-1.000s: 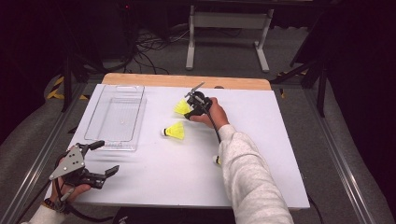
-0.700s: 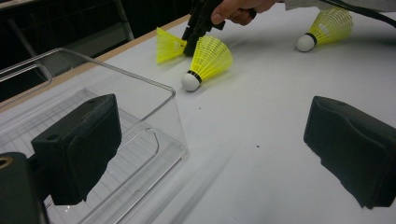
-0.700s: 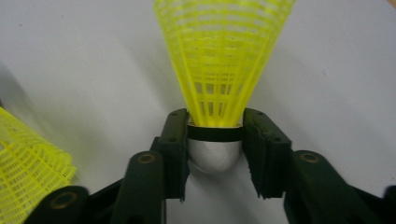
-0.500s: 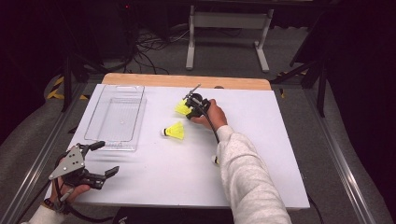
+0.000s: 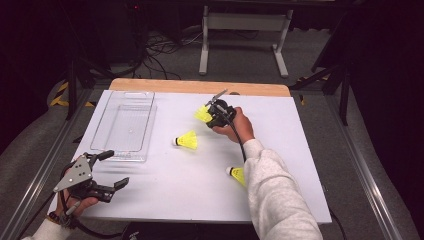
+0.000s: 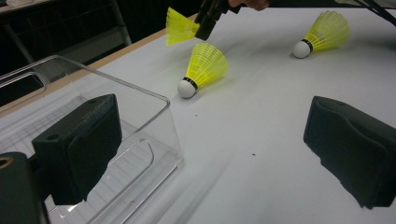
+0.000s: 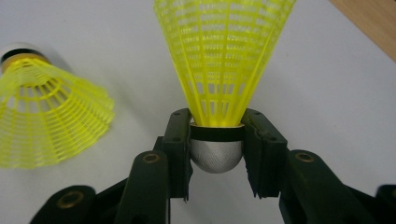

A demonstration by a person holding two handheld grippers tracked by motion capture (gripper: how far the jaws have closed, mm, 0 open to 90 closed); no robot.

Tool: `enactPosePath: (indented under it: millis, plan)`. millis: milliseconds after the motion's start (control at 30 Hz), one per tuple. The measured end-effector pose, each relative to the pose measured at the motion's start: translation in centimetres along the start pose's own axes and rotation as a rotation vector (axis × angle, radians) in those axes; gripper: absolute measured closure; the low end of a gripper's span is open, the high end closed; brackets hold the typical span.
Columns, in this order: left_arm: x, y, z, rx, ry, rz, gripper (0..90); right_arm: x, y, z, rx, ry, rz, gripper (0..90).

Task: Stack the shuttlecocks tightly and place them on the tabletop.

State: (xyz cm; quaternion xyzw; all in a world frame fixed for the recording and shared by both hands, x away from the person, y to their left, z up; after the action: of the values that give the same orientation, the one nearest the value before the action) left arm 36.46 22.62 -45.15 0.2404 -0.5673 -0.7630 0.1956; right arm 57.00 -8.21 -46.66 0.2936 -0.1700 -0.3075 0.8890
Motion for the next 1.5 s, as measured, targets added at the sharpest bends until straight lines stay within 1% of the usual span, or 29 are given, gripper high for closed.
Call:
enactPosePath:
  millis: [133, 167, 233, 300, 333, 367, 400, 533, 600, 667, 767, 833, 867, 933, 1000, 1067, 1100, 1133, 1167, 1200, 1233, 1267, 1300, 1333, 1367, 1400, 1433, 1467, 1500]
  plan:
    - [0.3, 0.1, -0.1, 0.004, -0.003, -0.001, 5.3, -0.4, -1.3, 1.1, -0.01, 0.012, -0.016, 65.1]
    - [0.3, 0.1, -0.1, 0.001, -0.003, -0.005, 5.3, -0.4, -1.3, 1.1, -0.01, 0.012, -0.016, 65.1]
    - [0.3, 0.2, -0.1, 0.001, -0.001, -0.012, 5.3, -0.6, -2.0, 1.5, -0.02, 0.021, -0.013, 65.0]
    - [0.3, 0.2, -0.1, -0.001, 0.0, -0.011, 5.3, -0.9, -2.6, 1.9, -0.026, 0.035, -0.029, 65.0]
    - [0.3, 0.3, 0.0, 0.006, 0.002, -0.007, 5.7, -1.4, -3.3, 2.1, -0.026, 0.069, -0.042, 65.0]
    - [0.3, 0.3, 0.0, 0.006, 0.002, -0.007, 5.7, -1.4, -3.3, 2.1, -0.026, 0.069, -0.042, 65.0]
    - [0.2, 0.4, 0.0, 0.015, 0.001, -0.005, 5.7, -1.7, -4.0, 2.2, -0.054, 0.075, -0.04, 65.0]
    - [0.2, 0.5, 0.0, 0.015, 0.0, -0.008, 5.8, -2.2, -4.8, 2.3, -0.071, 0.077, -0.029, 65.0]
    - [0.3, 0.5, 0.0, 0.013, -0.002, -0.006, 5.8, -2.5, -5.1, 2.4, -0.073, 0.086, -0.036, 65.0]
    - [0.3, 0.5, -0.1, 0.007, -0.001, -0.013, 5.7, -3.0, -5.5, 2.4, -0.083, 0.103, -0.042, 64.9]
    - [0.3, 0.5, -0.1, 0.009, 0.001, -0.011, 5.7, -3.6, -6.1, 2.1, -0.115, 0.101, -0.038, 64.8]
    - [0.2, 0.5, 0.0, 0.009, 0.002, -0.007, 5.8, -3.7, -6.2, 2.0, -0.119, 0.107, -0.038, 64.8]
    - [0.3, 0.6, 0.0, 0.01, 0.001, -0.004, 5.8, -3.9, -6.4, 1.9, -0.134, 0.102, -0.042, 64.7]
    - [0.3, 0.6, 0.0, 0.008, -0.001, -0.01, 5.9, -4.0, -6.4, 1.8, -0.138, 0.103, -0.031, 64.5]
    - [0.3, 0.5, -0.1, 0.007, -0.002, -0.012, 5.9, -4.1, -6.5, 1.7, -0.14, 0.104, -0.033, 63.4]
    - [0.3, 0.6, -0.1, 0.008, -0.004, -0.01, 5.8, -4.2, -6.7, 1.5, -0.156, 0.112, -0.038, 55.2]
    - [0.3, 0.6, -0.1, 0.008, -0.004, -0.01, 5.8, -4.2, -6.7, 1.5, -0.156, 0.112, -0.038, 55.2]
    - [0.3, 0.6, 0.0, 0.009, -0.003, -0.01, 5.8, -4.1, -6.7, 1.5, -0.154, 0.103, -0.033, 52.8]
    - [0.3, 0.6, 0.0, 0.01, -0.002, -0.006, 5.8, -4.0, -6.5, 1.6, -0.15, 0.089, -0.025, 43.7]
    - [0.2, 0.6, 0.0, 0.011, 0.001, -0.009, 5.9, -3.9, -6.4, 1.6, -0.14, 0.074, -0.014, 38.9]
    - [0.2, 0.6, 0.0, 0.011, 0.001, -0.009, 5.9, -3.9, -6.4, 1.6, -0.14, 0.074, -0.014, 38.9]
    - [0.2, 0.7, 0.0, 0.02, 0.0, 0.003, 6.0, -3.6, -5.6, 2.0, -0.097, 0.064, -0.007, 33.8]
    - [0.2, 0.7, 0.0, 0.02, 0.0, 0.003, 6.0, -3.6, -5.6, 2.0, -0.097, 0.064, -0.007, 33.8]
    - [0.2, 0.8, 0.0, 0.023, -0.003, 0.006, 6.0, -3.4, -5.2, 2.2, -0.071, 0.056, -0.002, 31.4]
    - [0.2, 0.8, 0.0, 0.024, -0.002, 0.006, 6.0, -3.1, -4.6, 2.5, -0.037, 0.041, 0.023, 28.9]
    - [0.2, 0.8, 0.0, 0.024, -0.003, 0.005, 6.0, -3.0, -4.0, 2.7, -0.019, 0.034, 0.045, 27.4]
    - [0.1, 0.8, 0.0, 0.025, 0.0, 0.004, 6.0, -2.9, -3.6, 2.8, -0.013, 0.034, 0.059, 25.3]
    - [0.1, 0.8, 0.0, 0.027, 0.002, 0.011, 6.1, -2.8, -3.0, 3.0, 0.002, 0.036, 0.061, 23.8]
    - [0.0, 0.9, 0.1, 0.037, 0.001, 0.015, 6.3, -2.7, -2.4, 3.1, 0.024, 0.032, 0.067, 23.8]
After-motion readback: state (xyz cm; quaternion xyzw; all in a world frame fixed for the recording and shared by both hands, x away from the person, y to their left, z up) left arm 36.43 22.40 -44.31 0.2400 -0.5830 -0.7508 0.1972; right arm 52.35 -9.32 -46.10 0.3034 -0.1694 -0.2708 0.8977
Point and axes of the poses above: each handheld gripper's, and its own axes: z roughly backward along the jaws, y roughly out of its top, x roughly to its right, the point moved 8 cm from there along -z, roughly forward along the jaws, and after that the axes turned 5 degrees about x, right-handed, at the moved point
